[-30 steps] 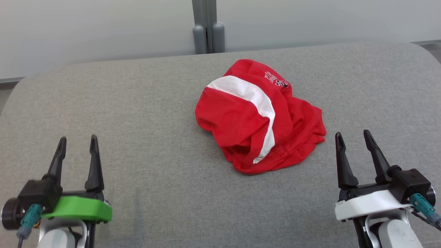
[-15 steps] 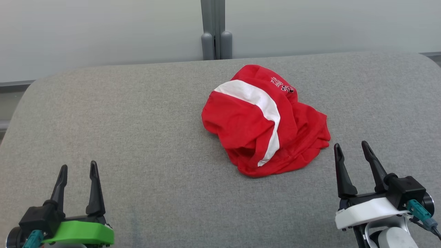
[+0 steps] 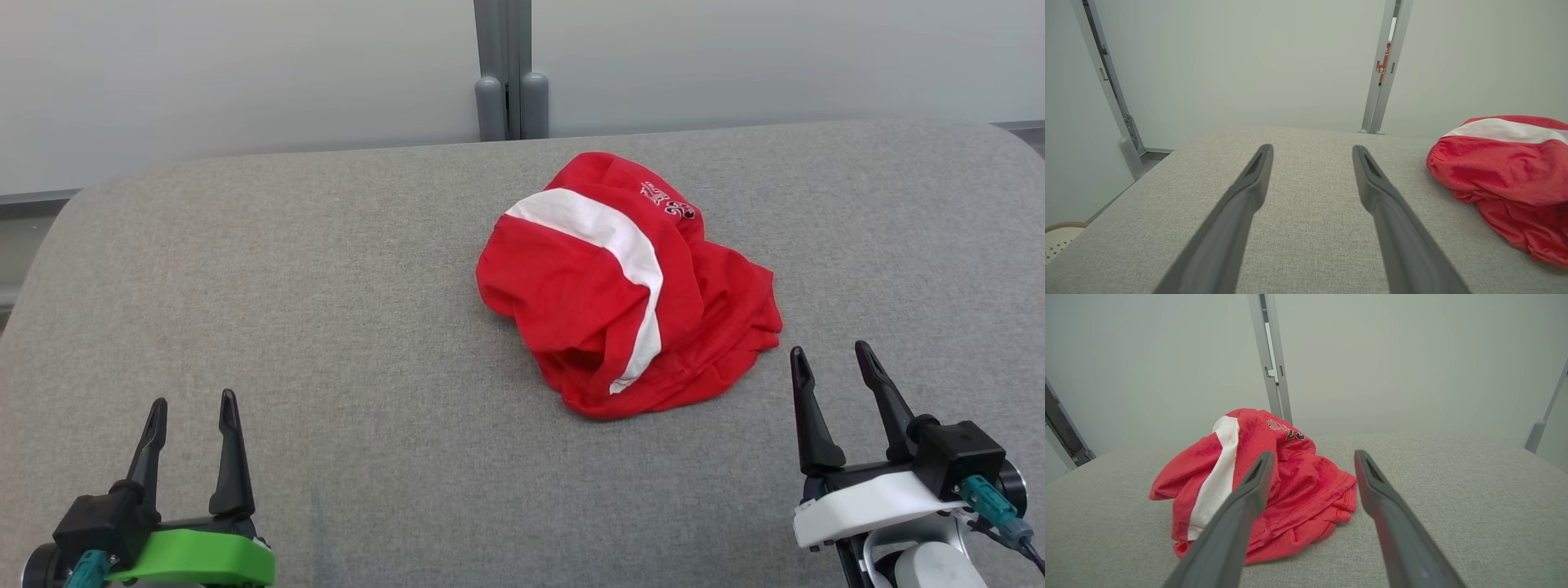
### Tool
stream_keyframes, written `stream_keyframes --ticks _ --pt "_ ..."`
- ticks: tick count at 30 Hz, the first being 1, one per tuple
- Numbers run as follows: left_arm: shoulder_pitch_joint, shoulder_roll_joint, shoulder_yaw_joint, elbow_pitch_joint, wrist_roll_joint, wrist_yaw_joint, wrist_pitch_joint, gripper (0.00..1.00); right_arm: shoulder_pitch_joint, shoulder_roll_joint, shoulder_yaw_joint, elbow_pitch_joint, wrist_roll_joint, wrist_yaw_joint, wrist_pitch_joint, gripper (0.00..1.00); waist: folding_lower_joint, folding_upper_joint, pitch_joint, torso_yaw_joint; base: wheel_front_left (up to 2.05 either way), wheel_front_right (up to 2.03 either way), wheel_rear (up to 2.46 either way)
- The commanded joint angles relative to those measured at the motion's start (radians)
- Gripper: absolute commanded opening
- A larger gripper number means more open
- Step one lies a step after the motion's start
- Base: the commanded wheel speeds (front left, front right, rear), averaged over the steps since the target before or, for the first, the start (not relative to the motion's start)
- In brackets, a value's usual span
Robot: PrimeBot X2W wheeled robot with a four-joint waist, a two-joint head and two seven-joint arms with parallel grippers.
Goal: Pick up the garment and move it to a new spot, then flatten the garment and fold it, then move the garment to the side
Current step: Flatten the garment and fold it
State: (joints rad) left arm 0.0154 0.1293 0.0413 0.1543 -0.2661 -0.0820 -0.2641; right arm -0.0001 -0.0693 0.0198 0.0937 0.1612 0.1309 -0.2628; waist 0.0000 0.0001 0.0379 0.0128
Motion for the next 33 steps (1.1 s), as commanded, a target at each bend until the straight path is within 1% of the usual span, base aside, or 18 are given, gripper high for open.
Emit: stream_keyframes --ticks 1,11,17,21,26,30,33 --pt "-0.001 -0.004 0.008 0.003 0.004 -0.006 -0.001 1.0 0.003 0.0 -0.001 0.003 0.003 0.0 -0.003 1.0 0.0 -0.0001 0.0 0.0 0.0 0.0 0.0" --pt "-0.02 -0.017 0.024 0.015 0.032 -0.021 -0.001 1.0 -0.004 0.001 0.009 0.009 0.0 0.0 -0.003 1.0 0.0 -0.0001 0.002 -0.012 0.0 0.0 0.0" --pt "-0.109 -0.009 -0.023 0.03 0.059 -0.033 -0.001 1.0 -0.022 -0.001 0.015 0.016 0.008 0.0 -0.003 1.0 0.0 -0.0001 0.025 -0.051 0.0 0.0 0.0" --pt "-0.224 -0.01 -0.094 0.062 0.062 -0.043 0.0 1.0 -0.035 0.0 0.015 0.02 0.011 0.0 -0.003 1.0 0.0 -0.0001 0.05 -0.09 0.0 0.0 0.0" --pt "-0.41 -0.017 -0.205 0.129 0.058 -0.047 0.019 1.0 -0.057 0.004 0.021 0.022 0.014 0.0 -0.003 1.0 0.0 -0.0001 0.09 -0.153 0.0 0.0 0.0" --pt "-0.537 -0.019 -0.305 0.2 0.038 -0.049 0.046 1.0 -0.072 0.008 0.022 0.025 0.022 0.0 -0.003 1.0 0.0 -0.0001 0.115 -0.205 0.0 0.0 0.0" --pt "-0.606 -0.006 -0.38 0.251 0.01 -0.049 0.063 1.0 -0.077 0.011 0.022 0.028 0.028 0.0 -0.003 1.0 0.0 -0.0001 0.129 -0.239 0.0 0.0 0.0"
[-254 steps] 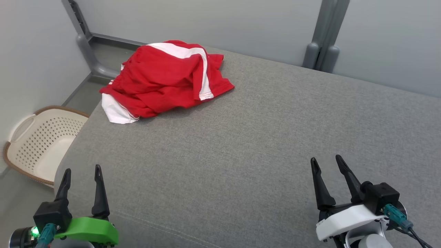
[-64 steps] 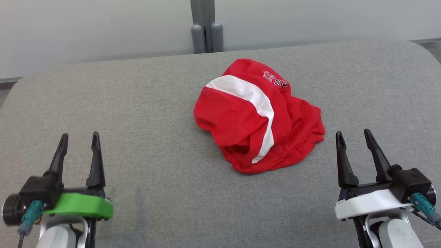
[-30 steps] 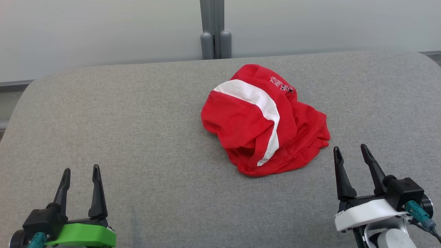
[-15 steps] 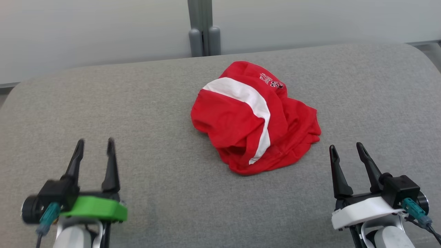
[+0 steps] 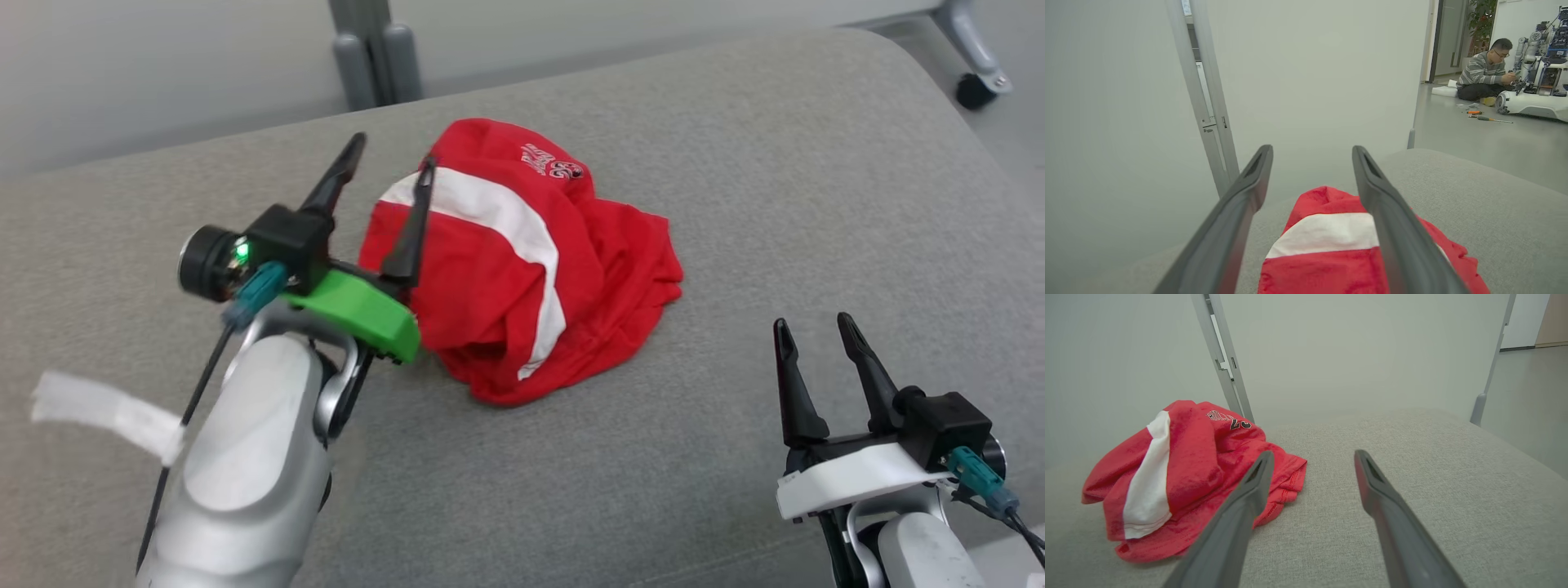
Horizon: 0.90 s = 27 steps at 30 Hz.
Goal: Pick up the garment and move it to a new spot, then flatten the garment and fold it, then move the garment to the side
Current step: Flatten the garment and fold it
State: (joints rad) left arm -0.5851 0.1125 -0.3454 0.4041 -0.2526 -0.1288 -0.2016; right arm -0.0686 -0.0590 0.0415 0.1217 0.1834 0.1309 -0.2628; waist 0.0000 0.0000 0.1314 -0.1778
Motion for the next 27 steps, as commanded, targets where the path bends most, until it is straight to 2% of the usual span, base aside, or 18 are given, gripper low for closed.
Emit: stream_keyframes --ticks 1,8,14,15,17,18,27 --pt "-0.03 0.021 -0.031 0.026 -0.018 -0.003 0.012 1.0 -0.011 0.002 0.001 0.0 0.007 0.0 -0.003 1.0 0.0 0.0 0.041 -0.063 0.0 0.0 0.0" --pt "-0.114 0.061 -0.191 0.145 -0.102 -0.003 0.087 1.0 -0.025 0.006 -0.006 0.0 0.017 0.0 -0.003 1.0 0.0 0.0 0.076 -0.116 0.0 0.0 0.0" --pt "-0.152 0.088 -0.27 0.234 -0.167 -0.003 0.127 1.0 -0.036 0.008 -0.009 -0.004 0.027 0.0 -0.003 1.0 0.0 0.0 0.105 -0.145 0.0 0.0 0.0" --pt "-0.154 0.093 -0.275 0.246 -0.173 -0.003 0.132 0.97 -0.037 0.008 -0.008 -0.005 0.028 0.0 -0.003 1.0 0.0 0.0 0.108 -0.148 0.0 0.0 0.0" --pt "-0.161 0.1 -0.292 0.266 -0.187 -0.003 0.132 0.79 -0.039 0.009 -0.006 -0.004 0.033 0.0 -0.003 1.0 0.0 0.0 0.113 -0.153 0.0 0.0 0.0" --pt "-0.165 0.101 -0.301 0.273 -0.197 -0.003 0.13 0.01 -0.042 0.009 -0.008 -0.009 0.037 0.0 -0.003 1.0 0.0 0.0 0.115 -0.155 0.0 0.0 0.0" --pt "-0.258 0.096 -0.342 0.252 -0.218 -0.003 0.055 0.0 -0.029 0.009 -0.008 -0.011 0.05 0.0 -0.003 1.0 0.0 0.0 0.104 -0.149 0.0 0.0 0.0"
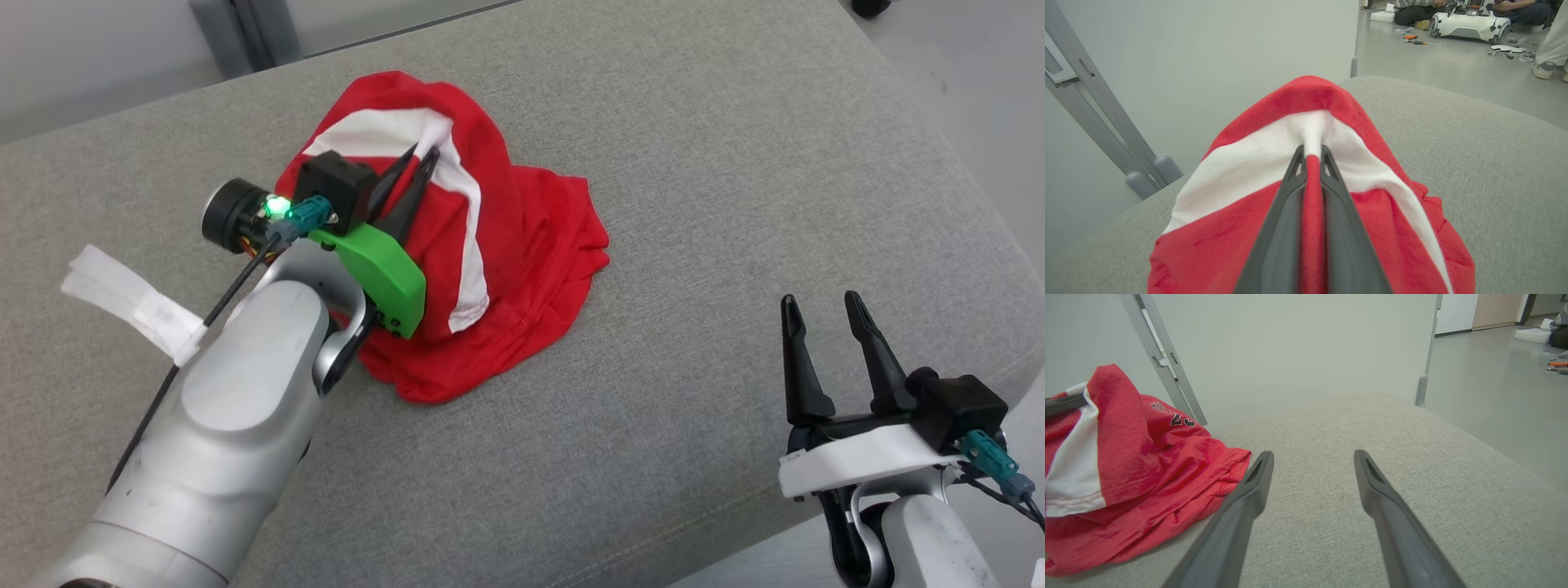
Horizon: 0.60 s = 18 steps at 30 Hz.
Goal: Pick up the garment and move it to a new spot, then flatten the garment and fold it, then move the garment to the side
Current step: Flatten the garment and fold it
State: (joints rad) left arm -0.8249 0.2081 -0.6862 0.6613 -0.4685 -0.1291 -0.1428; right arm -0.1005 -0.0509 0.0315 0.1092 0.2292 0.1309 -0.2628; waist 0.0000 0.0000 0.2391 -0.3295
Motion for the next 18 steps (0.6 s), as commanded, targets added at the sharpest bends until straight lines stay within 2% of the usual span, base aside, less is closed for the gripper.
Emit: stream_keyframes --ticks 1,11,18 --pt "-0.034 -0.003 -0.002 -0.01 -0.006 -0.002 -0.009 0.0 0.005 0.001 0.003 0.002 0.005 0.0 -0.003 1.0 0.0 0.0 -0.007 0.005 0.0 0.0 0.0" --pt "-0.265 -0.018 0.006 -0.1 -0.057 -0.002 -0.004 0.0 0.01 0.0 0.0 0.01 0.017 0.0 -0.003 1.0 0.0 0.0 -0.029 0.027 0.0 0.0 0.0" --pt "-0.462 0.026 0.035 -0.179 -0.108 -0.002 0.015 0.0 0.011 0.0 0.009 0.012 0.037 0.0 -0.003 1.0 0.0 0.0 -0.032 0.023 0.0 0.0 0.0"
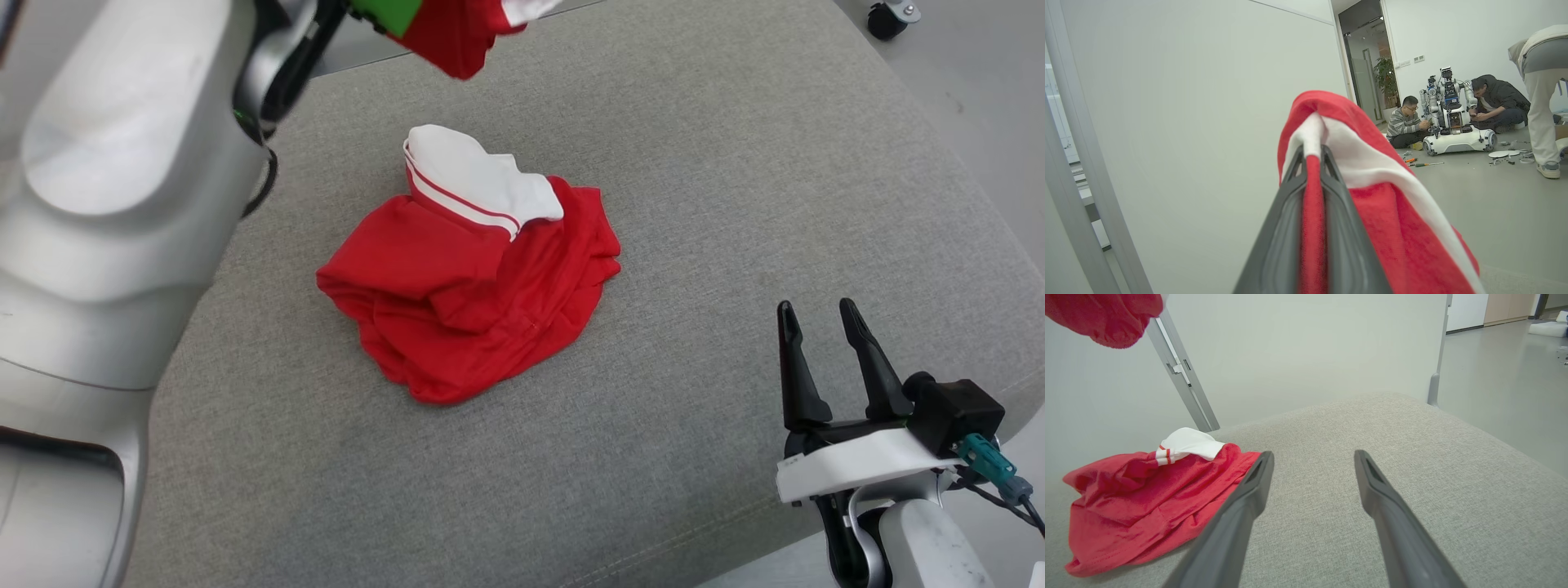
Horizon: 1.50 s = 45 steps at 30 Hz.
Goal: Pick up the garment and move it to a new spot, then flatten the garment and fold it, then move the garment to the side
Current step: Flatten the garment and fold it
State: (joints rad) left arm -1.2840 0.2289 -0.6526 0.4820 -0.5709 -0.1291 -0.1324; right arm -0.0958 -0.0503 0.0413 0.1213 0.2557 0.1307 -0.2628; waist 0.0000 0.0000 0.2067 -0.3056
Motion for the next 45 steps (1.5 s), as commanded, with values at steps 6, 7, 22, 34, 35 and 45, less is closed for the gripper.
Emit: stream_keyframes --ticks 6,7,22,34,35,45 --pt "-0.047 0.062 0.029 -0.039 -0.022 0.007 0.005 0.0 0.009 0.0 -0.013 -0.004 0.013 0.0 -0.003 1.0 0.0 0.0 0.01 0.009 0.0 0.0 0.0" --pt "-0.043 0.067 0.033 -0.041 -0.024 0.01 0.002 0.0 0.008 0.0 -0.016 -0.005 0.01 0.0 -0.003 1.0 0.0 0.0 0.012 0.014 0.0 0.0 0.0" --pt "0.142 0.159 0.065 -0.08 -0.048 0.066 -0.05 0.0 -0.007 0.0 -0.026 -0.038 -0.067 0.0 -0.003 1.0 0.0 0.0 0.018 0.25 0.0 0.0 0.0" --pt "0.326 0.268 0.126 -0.097 -0.091 0.108 -0.09 0.0 0.0 -0.035 -0.006 -0.047 -0.09 0.0 -0.003 1.0 0.0 0.0 0.01 0.49 0.0 0.0 0.0" --pt "0.337 0.272 0.128 -0.099 -0.092 0.11 -0.093 0.0 0.001 -0.038 -0.005 -0.047 -0.091 0.0 -0.003 1.0 0.0 0.0 0.01 0.502 0.0 0.0 0.0" --pt "0.464 0.315 0.158 -0.111 -0.114 0.138 -0.116 0.0 0.014 -0.07 0.014 -0.052 -0.091 0.0 -0.003 1.0 0.0 0.0 0.014 0.642 0.0 0.0 0.0"
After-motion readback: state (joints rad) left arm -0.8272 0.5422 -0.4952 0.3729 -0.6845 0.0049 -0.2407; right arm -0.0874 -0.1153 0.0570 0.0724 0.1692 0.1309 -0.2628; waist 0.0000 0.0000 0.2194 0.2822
